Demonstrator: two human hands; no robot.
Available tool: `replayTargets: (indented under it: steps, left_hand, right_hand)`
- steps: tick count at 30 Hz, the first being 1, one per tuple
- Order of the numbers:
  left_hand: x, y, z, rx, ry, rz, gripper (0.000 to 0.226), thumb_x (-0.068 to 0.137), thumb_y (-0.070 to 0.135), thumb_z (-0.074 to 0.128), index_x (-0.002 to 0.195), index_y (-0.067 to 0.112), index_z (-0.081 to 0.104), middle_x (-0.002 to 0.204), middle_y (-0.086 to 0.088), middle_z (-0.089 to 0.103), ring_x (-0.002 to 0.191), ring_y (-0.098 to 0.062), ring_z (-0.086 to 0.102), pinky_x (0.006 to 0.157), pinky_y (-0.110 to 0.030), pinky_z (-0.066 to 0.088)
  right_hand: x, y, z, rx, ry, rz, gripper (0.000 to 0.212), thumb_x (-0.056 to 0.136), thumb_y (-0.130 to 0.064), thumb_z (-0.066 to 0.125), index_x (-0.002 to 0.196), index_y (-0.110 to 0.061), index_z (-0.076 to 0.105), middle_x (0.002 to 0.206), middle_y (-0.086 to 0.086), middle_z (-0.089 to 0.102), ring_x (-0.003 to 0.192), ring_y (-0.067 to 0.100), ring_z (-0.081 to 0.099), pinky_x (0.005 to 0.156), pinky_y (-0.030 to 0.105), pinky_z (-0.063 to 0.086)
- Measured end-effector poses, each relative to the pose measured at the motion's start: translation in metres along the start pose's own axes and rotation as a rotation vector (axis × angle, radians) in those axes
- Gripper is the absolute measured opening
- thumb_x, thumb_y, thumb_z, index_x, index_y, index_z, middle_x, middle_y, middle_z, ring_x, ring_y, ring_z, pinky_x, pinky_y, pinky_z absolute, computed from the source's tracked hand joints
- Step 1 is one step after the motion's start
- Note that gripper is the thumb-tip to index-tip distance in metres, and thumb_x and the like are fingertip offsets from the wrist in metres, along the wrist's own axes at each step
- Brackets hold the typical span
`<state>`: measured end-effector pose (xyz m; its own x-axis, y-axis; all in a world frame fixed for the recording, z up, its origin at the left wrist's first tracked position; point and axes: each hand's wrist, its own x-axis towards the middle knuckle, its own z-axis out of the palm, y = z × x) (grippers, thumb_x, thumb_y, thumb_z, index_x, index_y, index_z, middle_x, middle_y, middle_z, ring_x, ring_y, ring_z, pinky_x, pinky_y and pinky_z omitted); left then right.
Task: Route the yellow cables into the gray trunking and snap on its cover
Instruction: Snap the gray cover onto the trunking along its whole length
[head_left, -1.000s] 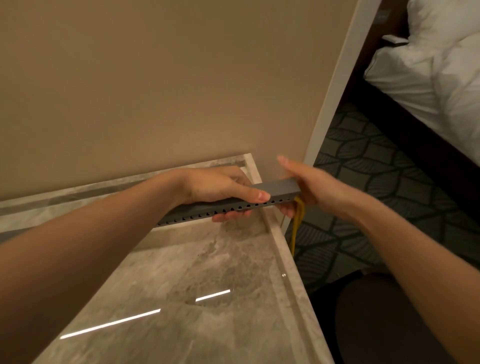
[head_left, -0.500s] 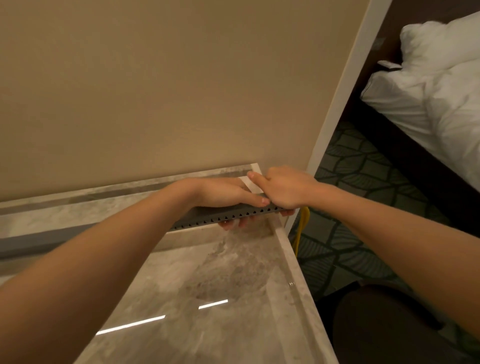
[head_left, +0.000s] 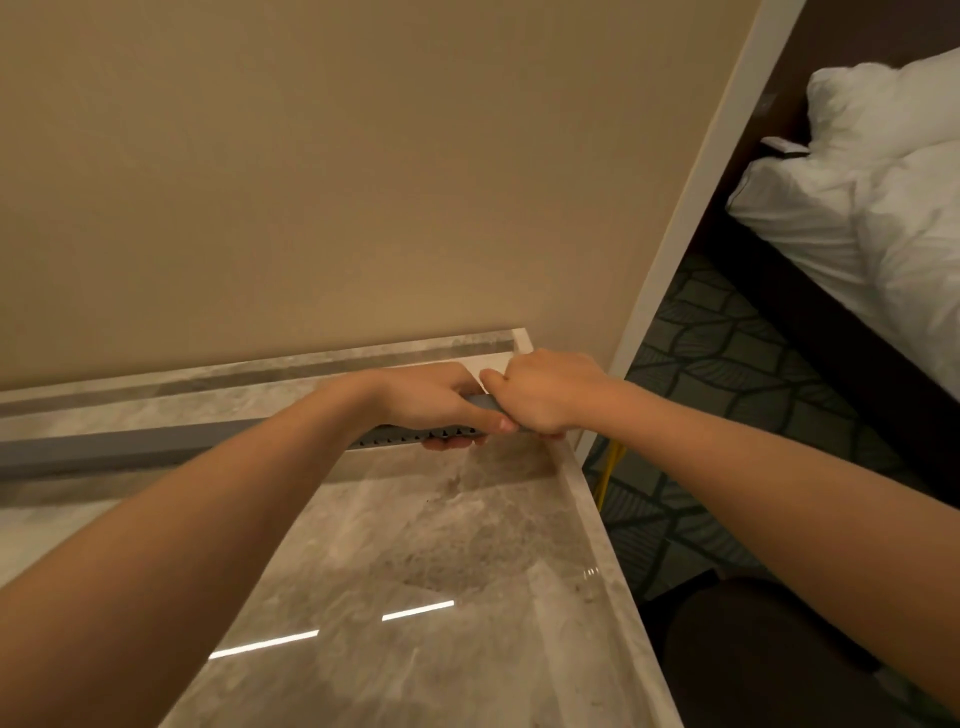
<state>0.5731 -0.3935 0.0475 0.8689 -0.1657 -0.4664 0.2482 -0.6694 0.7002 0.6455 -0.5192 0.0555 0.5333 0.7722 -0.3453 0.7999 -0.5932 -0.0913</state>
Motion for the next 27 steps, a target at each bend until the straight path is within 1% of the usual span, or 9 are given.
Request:
replayTargets:
  steps: [4, 6, 9, 13, 16, 17, 22, 25, 27]
  left_hand:
    - [-0.003, 0.007, -0.003, -0.072, -0.016, -0.053, 0.033, 0.089, 0.034, 0.053, 0.078, 0.003, 0.06, 0.062, -0.007, 0.058, 0.053, -0.02, 0.049, 0.056, -0.024, 0.041]
    - [-0.005, 0.012, -0.003, -0.208, 0.031, -0.116, 0.039, 0.091, 0.028, 0.037, 0.081, 0.002, 0.064, 0.068, -0.011, 0.066, 0.054, -0.021, 0.053, 0.058, -0.028, 0.044]
    - [0.004, 0.022, 0.014, -0.215, 0.258, -0.208, 0.067, 0.095, 0.038, 0.012, 0.076, 0.003, 0.065, 0.072, -0.018, 0.068, 0.054, -0.024, 0.058, 0.06, -0.029, 0.047]
    - [0.013, 0.033, 0.04, 0.075, 0.552, -0.299, 0.09, 0.091, 0.06, -0.005, 0.071, 0.009, 0.067, 0.054, -0.007, 0.062, 0.061, -0.022, 0.064, 0.082, -0.037, 0.047]
    - [0.009, 0.037, 0.044, 0.199, 0.607, -0.284, 0.08, 0.094, 0.054, -0.004, 0.12, 0.017, 0.061, 0.071, -0.009, 0.063, 0.081, -0.027, 0.064, 0.089, -0.043, 0.045]
    - [0.008, 0.038, 0.044, 0.202, 0.622, -0.277, 0.078, 0.094, 0.054, -0.005, 0.125, 0.019, 0.058, 0.076, -0.011, 0.064, 0.084, -0.028, 0.064, 0.089, -0.043, 0.044]
    - [0.018, 0.034, 0.04, 0.272, 0.653, -0.243, 0.071, 0.095, 0.051, -0.002, 0.124, 0.019, 0.053, 0.067, -0.003, 0.053, 0.064, -0.019, 0.049, 0.07, -0.036, 0.036]
    - [0.022, 0.03, 0.039, 0.283, 0.656, -0.262, 0.078, 0.092, 0.055, -0.005, 0.106, 0.017, 0.062, 0.072, -0.004, 0.054, 0.07, -0.021, 0.049, 0.07, -0.035, 0.034]
    - [0.022, 0.029, 0.042, 0.277, 0.648, -0.255, 0.069, 0.095, 0.052, 0.0, 0.119, 0.022, 0.058, 0.073, -0.003, 0.052, 0.069, -0.021, 0.046, 0.069, -0.035, 0.033]
  right_hand:
    - [-0.006, -0.001, -0.003, 0.061, 0.055, 0.044, 0.013, 0.098, -0.025, 0.036, 0.088, -0.018, 0.041, 0.079, 0.003, 0.037, 0.079, 0.023, 0.043, 0.066, 0.037, 0.04]
    - [-0.01, 0.0, -0.003, 0.005, 0.077, 0.048, 0.022, 0.098, -0.023, 0.031, 0.091, -0.017, 0.051, 0.082, 0.005, 0.045, 0.078, 0.023, 0.045, 0.067, 0.036, 0.041]
    - [-0.013, -0.003, -0.001, -0.008, 0.071, 0.03, 0.026, 0.097, -0.027, 0.032, 0.094, -0.017, 0.056, 0.099, 0.01, 0.061, 0.076, 0.021, 0.046, 0.066, 0.034, 0.038]
    - [-0.014, -0.005, 0.003, 0.081, 0.084, 0.015, 0.034, 0.092, -0.041, 0.046, 0.116, -0.02, 0.056, 0.104, 0.004, 0.064, 0.081, 0.021, 0.053, 0.069, 0.032, 0.039]
    - [-0.014, -0.004, 0.006, 0.029, 0.104, 0.012, 0.029, 0.092, -0.04, 0.045, 0.11, -0.02, 0.055, 0.097, 0.002, 0.063, 0.076, 0.019, 0.05, 0.068, 0.032, 0.039]
    - [-0.014, -0.004, 0.005, 0.018, 0.109, 0.012, 0.029, 0.092, -0.039, 0.044, 0.11, -0.019, 0.055, 0.094, 0.002, 0.062, 0.075, 0.018, 0.049, 0.067, 0.032, 0.039]
    - [-0.013, -0.002, -0.001, -0.017, 0.112, -0.004, 0.018, 0.093, -0.037, 0.043, 0.091, -0.02, 0.046, 0.083, 0.001, 0.053, 0.073, 0.02, 0.05, 0.068, 0.033, 0.041]
    - [-0.013, -0.001, 0.0, -0.02, 0.135, -0.016, 0.02, 0.093, -0.038, 0.044, 0.096, -0.018, 0.049, 0.082, 0.001, 0.051, 0.074, 0.021, 0.05, 0.068, 0.033, 0.041]
    - [-0.013, 0.0, 0.005, -0.028, 0.144, -0.015, 0.024, 0.092, -0.036, 0.044, 0.104, -0.016, 0.053, 0.09, 0.004, 0.057, 0.078, 0.023, 0.053, 0.069, 0.034, 0.041]
